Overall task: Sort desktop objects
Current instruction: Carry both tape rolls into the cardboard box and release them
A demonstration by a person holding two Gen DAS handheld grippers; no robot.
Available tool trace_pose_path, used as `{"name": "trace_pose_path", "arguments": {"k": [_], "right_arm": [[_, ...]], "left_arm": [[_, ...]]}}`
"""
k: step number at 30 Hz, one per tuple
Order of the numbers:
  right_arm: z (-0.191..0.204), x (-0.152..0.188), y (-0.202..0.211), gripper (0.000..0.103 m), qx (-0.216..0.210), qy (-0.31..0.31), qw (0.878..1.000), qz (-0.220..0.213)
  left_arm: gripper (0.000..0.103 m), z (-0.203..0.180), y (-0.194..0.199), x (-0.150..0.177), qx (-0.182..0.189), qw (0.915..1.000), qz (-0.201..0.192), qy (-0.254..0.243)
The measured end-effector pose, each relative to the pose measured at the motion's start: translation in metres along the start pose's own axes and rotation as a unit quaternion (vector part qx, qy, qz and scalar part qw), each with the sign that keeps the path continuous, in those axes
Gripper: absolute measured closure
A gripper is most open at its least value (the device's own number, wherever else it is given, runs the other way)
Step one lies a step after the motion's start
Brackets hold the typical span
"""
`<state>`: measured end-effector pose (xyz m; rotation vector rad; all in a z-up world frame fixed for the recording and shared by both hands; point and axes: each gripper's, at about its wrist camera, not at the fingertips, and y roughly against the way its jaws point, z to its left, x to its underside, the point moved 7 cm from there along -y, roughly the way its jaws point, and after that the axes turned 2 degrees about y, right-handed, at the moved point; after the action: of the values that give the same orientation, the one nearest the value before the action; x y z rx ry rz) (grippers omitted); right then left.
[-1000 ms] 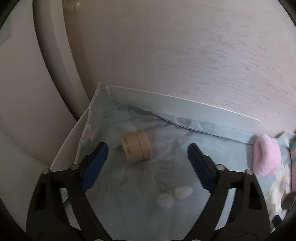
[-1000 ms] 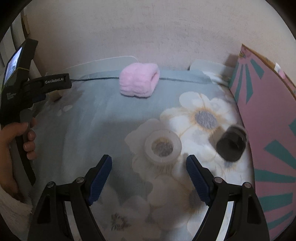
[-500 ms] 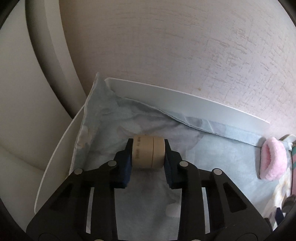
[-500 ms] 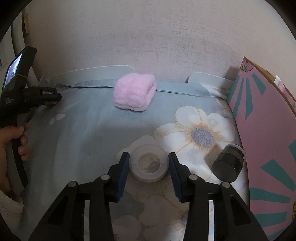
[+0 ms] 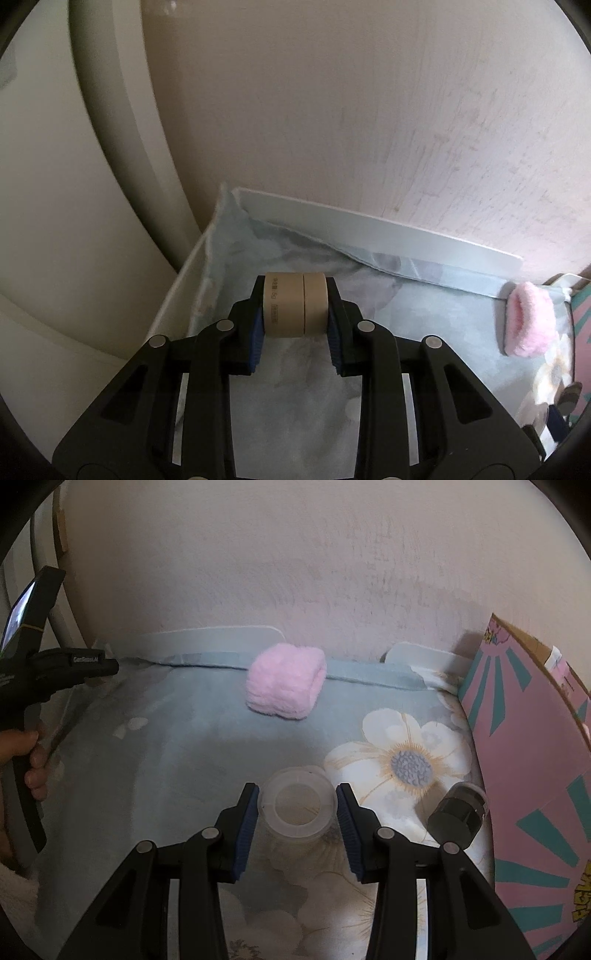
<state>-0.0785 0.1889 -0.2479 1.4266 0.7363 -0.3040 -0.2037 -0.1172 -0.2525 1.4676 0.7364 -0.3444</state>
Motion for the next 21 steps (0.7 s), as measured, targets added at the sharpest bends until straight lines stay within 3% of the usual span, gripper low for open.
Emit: {"name": "trace_pose_path", "arguments": {"k": [3, 5, 12, 15, 21], "right_arm": [[0.004, -0.008, 0.008, 0.064, -0.003, 0.000, 1.000, -0.007], [0.002, -0.013, 0.020, 0.064, -0.008, -0.002, 1.000, -0.014], [-0.010, -0.037, 0.067, 0.064, -0.020, -0.017, 0.999, -0.035], [-0.028, -0.051, 0.091, 0.064, -0.011, -0.027, 0.998, -0.049], [-0.090, -0.061, 0.136, 0.064, 0.033, -0.069, 0.995, -0.062]], "left_arm": [[0.078, -0.002, 0.018, -0.001, 0.015, 0.9999, -0.003, -0.007], [0.078, -0.010, 0.033, -0.002, 0.049, 0.9988, 0.003, -0.009], [0.078, -0.076, 0.093, -0.006, 0.126, 0.9894, 0.016, -0.069], [0.078, -0.121, 0.118, -0.013, 0.165, 0.9808, 0.010, -0.103], [0.078, -0.234, 0.171, -0.017, 0.250, 0.9531, -0.004, -0.171]]}}
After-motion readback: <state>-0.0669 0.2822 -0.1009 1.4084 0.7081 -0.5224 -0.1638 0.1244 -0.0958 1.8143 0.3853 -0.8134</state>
